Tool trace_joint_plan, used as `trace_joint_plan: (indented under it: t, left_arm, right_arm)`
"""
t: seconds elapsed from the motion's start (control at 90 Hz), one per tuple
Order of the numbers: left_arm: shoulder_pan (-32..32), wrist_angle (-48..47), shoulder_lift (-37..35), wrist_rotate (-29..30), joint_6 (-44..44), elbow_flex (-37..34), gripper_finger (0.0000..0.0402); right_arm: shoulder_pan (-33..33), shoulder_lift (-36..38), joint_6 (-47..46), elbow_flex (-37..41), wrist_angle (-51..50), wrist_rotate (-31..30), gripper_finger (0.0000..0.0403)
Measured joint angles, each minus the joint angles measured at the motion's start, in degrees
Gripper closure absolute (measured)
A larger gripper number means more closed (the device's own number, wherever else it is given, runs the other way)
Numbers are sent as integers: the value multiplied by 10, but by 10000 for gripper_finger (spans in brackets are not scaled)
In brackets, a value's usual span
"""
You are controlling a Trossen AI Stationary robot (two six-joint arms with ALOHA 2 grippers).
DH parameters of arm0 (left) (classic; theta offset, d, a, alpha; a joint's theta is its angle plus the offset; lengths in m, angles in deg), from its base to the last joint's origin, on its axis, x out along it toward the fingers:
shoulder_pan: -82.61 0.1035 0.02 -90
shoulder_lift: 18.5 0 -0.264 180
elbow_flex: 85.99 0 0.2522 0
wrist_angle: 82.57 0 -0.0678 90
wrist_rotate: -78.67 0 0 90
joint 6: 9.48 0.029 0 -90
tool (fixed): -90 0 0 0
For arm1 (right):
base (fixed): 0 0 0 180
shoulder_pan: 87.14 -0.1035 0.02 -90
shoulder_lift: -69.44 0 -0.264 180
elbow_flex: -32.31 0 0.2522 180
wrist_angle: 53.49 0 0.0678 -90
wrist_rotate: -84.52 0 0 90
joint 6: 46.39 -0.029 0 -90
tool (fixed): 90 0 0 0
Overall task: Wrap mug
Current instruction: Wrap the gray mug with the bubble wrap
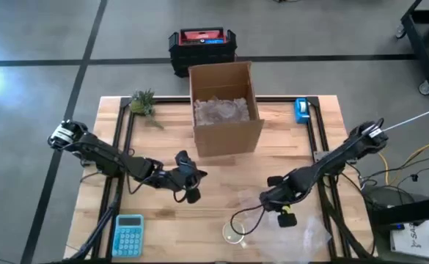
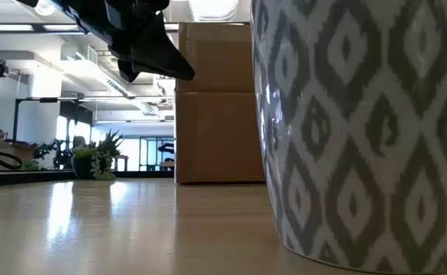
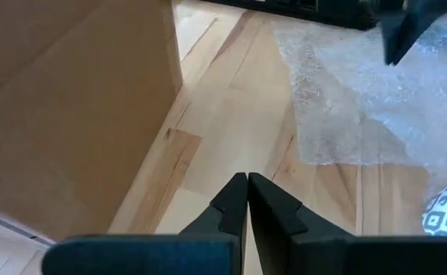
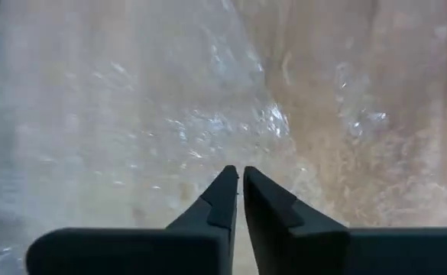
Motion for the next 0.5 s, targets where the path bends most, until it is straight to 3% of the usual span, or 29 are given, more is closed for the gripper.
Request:
trace_joint_plan:
  t: [0.178, 0.5]
  left_arm:
    - [0, 0, 0, 0, 0, 0, 402]
    - [-1, 0, 0, 0, -2, 0, 402]
  right_arm:
    - [-3, 15, -71, 12, 3, -43, 355]
    - [-5, -64, -134, 38, 27, -34, 202]
